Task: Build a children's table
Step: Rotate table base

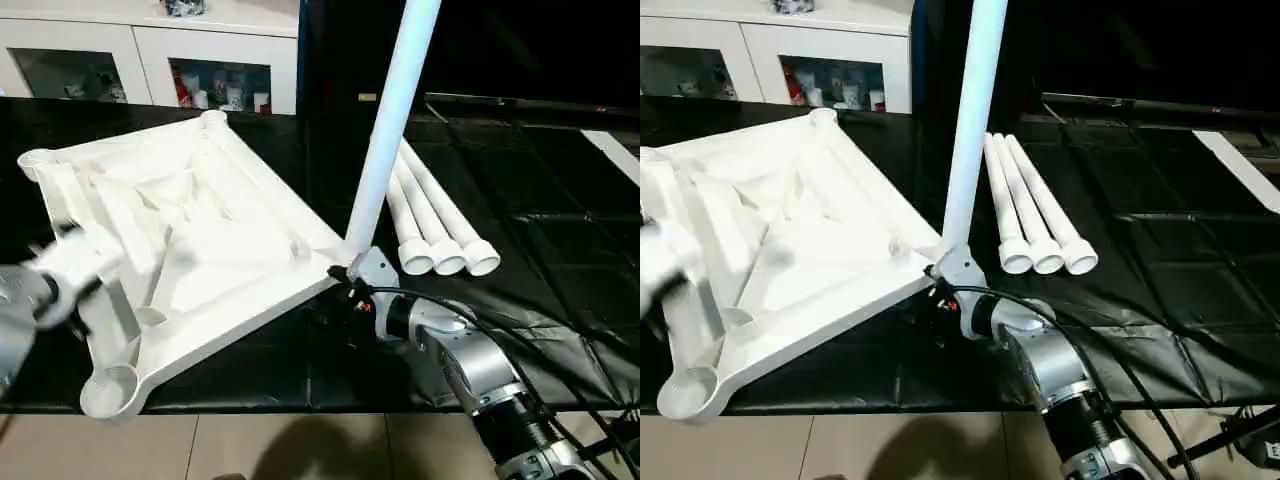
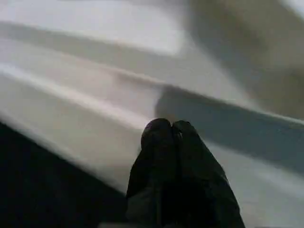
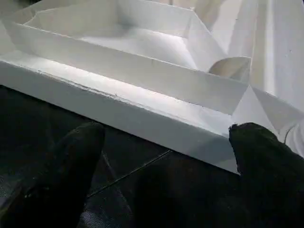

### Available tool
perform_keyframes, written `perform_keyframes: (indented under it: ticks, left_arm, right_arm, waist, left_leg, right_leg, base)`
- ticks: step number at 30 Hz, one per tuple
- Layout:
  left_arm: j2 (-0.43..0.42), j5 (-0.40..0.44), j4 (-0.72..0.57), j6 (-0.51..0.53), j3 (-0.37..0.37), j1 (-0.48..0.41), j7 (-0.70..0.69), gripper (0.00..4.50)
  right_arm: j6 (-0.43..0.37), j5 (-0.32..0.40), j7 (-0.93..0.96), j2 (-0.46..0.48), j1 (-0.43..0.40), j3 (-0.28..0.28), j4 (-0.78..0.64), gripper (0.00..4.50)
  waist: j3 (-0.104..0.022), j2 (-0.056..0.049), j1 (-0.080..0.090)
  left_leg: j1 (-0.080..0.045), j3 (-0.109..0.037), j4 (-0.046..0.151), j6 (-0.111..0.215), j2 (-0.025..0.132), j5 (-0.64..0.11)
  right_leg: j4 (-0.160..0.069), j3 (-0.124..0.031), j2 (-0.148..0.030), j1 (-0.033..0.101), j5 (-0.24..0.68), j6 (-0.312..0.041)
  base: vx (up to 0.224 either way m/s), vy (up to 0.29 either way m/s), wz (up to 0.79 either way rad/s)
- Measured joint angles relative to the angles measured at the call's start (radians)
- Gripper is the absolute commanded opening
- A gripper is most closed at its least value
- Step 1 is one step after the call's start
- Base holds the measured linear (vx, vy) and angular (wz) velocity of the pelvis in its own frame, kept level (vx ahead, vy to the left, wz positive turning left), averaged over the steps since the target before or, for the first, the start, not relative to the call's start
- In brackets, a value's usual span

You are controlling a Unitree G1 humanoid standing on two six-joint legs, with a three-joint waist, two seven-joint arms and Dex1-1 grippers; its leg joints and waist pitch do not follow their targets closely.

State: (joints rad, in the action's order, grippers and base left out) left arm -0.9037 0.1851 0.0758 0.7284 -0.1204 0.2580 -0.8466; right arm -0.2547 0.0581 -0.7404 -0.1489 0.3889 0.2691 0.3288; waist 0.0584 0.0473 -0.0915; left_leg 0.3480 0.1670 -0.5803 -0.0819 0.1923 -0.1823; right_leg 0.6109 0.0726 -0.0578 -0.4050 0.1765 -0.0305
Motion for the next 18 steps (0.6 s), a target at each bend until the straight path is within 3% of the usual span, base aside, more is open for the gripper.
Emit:
perform_keyframes:
  ticks: [8, 13, 18]
  left_arm:
    - [-0.060, -0.093, -0.131, -0.010, -0.045, -0.067, -0.186, 0.10]
    - [-0.049, -0.173, -0.206, 0.034, -0.053, -0.088, -0.266, 0.10]
    - [-0.032, -0.179, -0.205, 0.038, -0.073, -0.069, -0.268, 0.10]
  right_arm:
    - [0.043, -0.043, 0.091, 0.060, 0.089, 0.004, 0.160, 4.50]
    - [0.108, -0.078, 0.161, 0.094, 0.188, 0.002, 0.334, 4.50]
    - [0.157, -0.100, 0.190, 0.117, 0.235, -0.001, 0.436, 4.50]
  waist:
    - [0.002, -0.004, 0.005]
    - [0.002, -0.004, 0.006]
    - [0.002, -0.004, 0.008]
  left_leg:
    - [-0.016, 0.000, 0.000, 0.000, -0.001, 0.000]
    - [-0.017, -0.001, -0.002, 0.000, -0.001, 0.000]
    - [-0.017, -0.001, -0.004, 0.000, -0.002, 0.000]
  right_leg:
    - [0.000, -0.001, 0.000, 0.008, 0.000, 0.001]
    - [-0.003, -0.001, 0.000, 0.008, 0.001, 0.001]
    - [-0.003, -0.001, 0.000, 0.007, 0.001, 0.001]
  base:
    - [0.000, 0.000, 0.00]
    - [0.000, 0.000, 0.00]
    - [0.000, 0.000, 0.00]
